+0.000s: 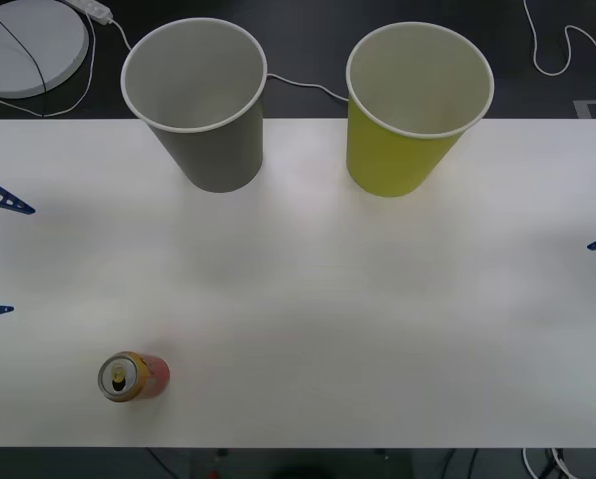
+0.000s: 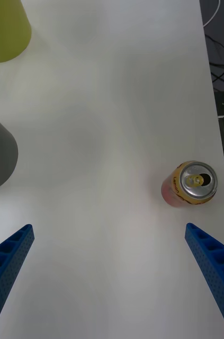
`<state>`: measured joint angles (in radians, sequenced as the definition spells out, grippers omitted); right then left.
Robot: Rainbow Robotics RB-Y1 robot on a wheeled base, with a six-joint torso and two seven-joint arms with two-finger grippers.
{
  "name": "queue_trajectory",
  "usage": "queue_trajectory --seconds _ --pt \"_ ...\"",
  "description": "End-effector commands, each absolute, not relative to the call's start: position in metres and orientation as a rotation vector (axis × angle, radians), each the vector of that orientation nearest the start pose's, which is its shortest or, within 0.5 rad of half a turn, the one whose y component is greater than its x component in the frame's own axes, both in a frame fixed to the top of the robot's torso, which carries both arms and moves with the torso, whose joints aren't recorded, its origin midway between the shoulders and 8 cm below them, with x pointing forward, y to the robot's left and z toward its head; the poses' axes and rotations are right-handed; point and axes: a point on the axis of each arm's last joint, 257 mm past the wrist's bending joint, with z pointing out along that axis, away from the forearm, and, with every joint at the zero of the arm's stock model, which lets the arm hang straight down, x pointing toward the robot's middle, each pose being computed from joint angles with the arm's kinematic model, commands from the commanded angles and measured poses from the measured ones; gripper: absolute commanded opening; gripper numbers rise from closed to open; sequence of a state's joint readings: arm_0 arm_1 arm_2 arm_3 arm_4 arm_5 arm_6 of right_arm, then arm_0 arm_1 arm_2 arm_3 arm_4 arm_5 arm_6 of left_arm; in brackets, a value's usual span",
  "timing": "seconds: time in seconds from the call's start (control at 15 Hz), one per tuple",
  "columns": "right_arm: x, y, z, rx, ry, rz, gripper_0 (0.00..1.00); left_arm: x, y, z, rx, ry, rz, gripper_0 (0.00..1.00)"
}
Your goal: Put the can into the green bin and the plastic bottle into the gray bin
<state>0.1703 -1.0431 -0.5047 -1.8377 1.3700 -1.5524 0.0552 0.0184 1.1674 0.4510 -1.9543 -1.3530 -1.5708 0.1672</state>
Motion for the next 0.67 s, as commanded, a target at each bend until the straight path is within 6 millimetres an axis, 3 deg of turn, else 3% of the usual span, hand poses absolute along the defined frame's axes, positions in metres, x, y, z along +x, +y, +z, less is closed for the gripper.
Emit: queue_trajectory --seconds 0.07,0.27,0.33,0.4,0.67 --pt "0.325 -0.359 -0.145 -1.786 1.576 0.156 1.0 0.339 0.323 -0.092 1.876 1.576 -0.118 1.0" --pt "0.325 -0.359 -0.145 -1.786 1.576 0.156 1.0 0.339 0.323 -0.092 1.876 1.576 -0.118 1.0" --pt "0.325 -0.359 -0.145 -1.786 1.576 0.156 1.0 0.334 0.31 -0.103 1.878 1.561 -0.174 1.0" --pt "0.325 -0.359 -0.145 -1.786 1.576 0.156 1.0 0.334 0.306 -0.101 1.886 1.547 -0.172 1.0" --pt "0.325 -0.359 -0.145 -1.786 1.576 0.156 1.0 0.332 0.309 -0.104 1.863 1.56 -0.207 1.0"
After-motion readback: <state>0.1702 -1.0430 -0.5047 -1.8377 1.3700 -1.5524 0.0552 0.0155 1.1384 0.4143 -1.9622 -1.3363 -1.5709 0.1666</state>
